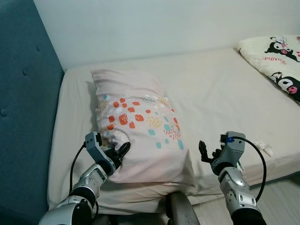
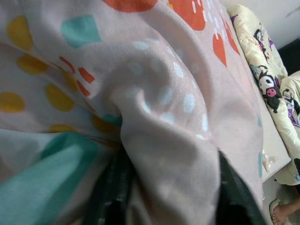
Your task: Clean up the room
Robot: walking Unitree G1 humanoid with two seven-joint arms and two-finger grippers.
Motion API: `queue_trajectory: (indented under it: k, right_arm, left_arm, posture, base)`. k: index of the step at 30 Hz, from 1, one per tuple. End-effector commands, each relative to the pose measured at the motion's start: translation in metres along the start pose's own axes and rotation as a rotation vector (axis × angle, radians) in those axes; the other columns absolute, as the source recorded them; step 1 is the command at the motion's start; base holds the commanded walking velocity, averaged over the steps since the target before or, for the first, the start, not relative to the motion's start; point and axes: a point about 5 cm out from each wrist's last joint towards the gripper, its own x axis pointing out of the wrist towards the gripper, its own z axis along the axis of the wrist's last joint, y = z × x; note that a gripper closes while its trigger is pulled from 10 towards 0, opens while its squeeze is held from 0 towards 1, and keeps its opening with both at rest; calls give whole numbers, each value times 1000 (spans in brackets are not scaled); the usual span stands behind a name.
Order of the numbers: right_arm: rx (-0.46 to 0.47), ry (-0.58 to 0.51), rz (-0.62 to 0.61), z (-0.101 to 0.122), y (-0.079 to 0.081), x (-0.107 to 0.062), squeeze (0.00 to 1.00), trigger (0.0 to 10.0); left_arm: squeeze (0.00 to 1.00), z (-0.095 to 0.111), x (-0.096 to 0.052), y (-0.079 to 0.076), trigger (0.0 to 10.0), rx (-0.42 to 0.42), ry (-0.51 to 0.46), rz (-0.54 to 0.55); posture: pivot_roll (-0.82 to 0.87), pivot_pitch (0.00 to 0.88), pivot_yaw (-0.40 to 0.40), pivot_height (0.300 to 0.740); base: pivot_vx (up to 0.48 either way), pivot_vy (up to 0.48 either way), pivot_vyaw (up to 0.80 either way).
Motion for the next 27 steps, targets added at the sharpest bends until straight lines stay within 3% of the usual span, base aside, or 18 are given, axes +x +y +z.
queue_trajectory:
  k: [1, 8, 10, 13, 14, 15, 16, 18, 21, 24, 25, 27]
  right_arm:
    - [15, 13, -14, -2, -3, -2, 0, 10000]
    - [15, 8, -15, 1, -3, -1, 0, 10000]
    - [15, 3, -16, 4, -3, 1, 0, 10000]
    - [14, 2, -16, 5, -3, 1, 0, 10000]
    - [14, 2, -16, 6, -3, 2, 0, 10000]
    - [14, 3, -16, 6, -3, 3, 0, 10000]
    - [14, 3, -16, 6, -3, 3, 0, 10000]
    - [16, 8, -15, 6, -1, 5, 0, 10000]
    - [16, 10, -14, 5, -1, 5, 0, 10000]
    - [15, 15, 1, 6, 4, 9, 0, 10000]
    - [15, 15, 1, 6, 4, 9, 0, 10000]
    - [12, 21, 11, 7, 7, 11, 0, 10000]
  left_arm:
    - [0, -10, 2, -6, 0, 21, 39, -11]
    - [0, 14, 5, 2, 0, 94, -29, 93]
    - [0, 47, -2, 20, 0, 164, -118, 257]
    - [0, 61, -7, 29, 0, 170, -165, 325]
    - [0, 90, -27, 54, 0, 178, -258, 494]
    - [0, 98, -34, 60, 0, 176, -285, 538]
    - [0, 98, -34, 60, 0, 176, -285, 538]
    - [0, 107, -54, 77, 0, 205, -312, 641]
    - [0, 109, -60, 82, 0, 211, -319, 669]
    - [0, 115, -102, 109, 0, 240, -379, 835]
    - [0, 115, -102, 109, 0, 240, -379, 835]
    - [0, 120, -133, 120, 0, 261, -449, 944]
  posture:
    - [-229, 174, 36, 605]
    - [-225, 168, 36, 605]
    - [-210, 163, 35, 605]
    - [-207, 162, 35, 605]
    - [-187, 159, 34, 605]
    - [-184, 158, 33, 605]
    - [-184, 158, 33, 605]
    - [-162, 154, 31, 605]
    - [-159, 153, 30, 605]
    - [-118, 144, 24, 605]
    - [-118, 144, 24, 605]
    - [-101, 144, 21, 605]
  base:
    - [0, 0, 0]
    - [0, 0, 0]
    - [0, 0, 0]
    - [0, 0, 0]
    - [0, 0, 0]
    - [0, 0, 0]
    - [0, 0, 0]
    - [0, 0, 0]
    - [0, 0, 0]
    - [0, 0, 0]
    - [0, 0, 0]
    - [0, 0, 0]
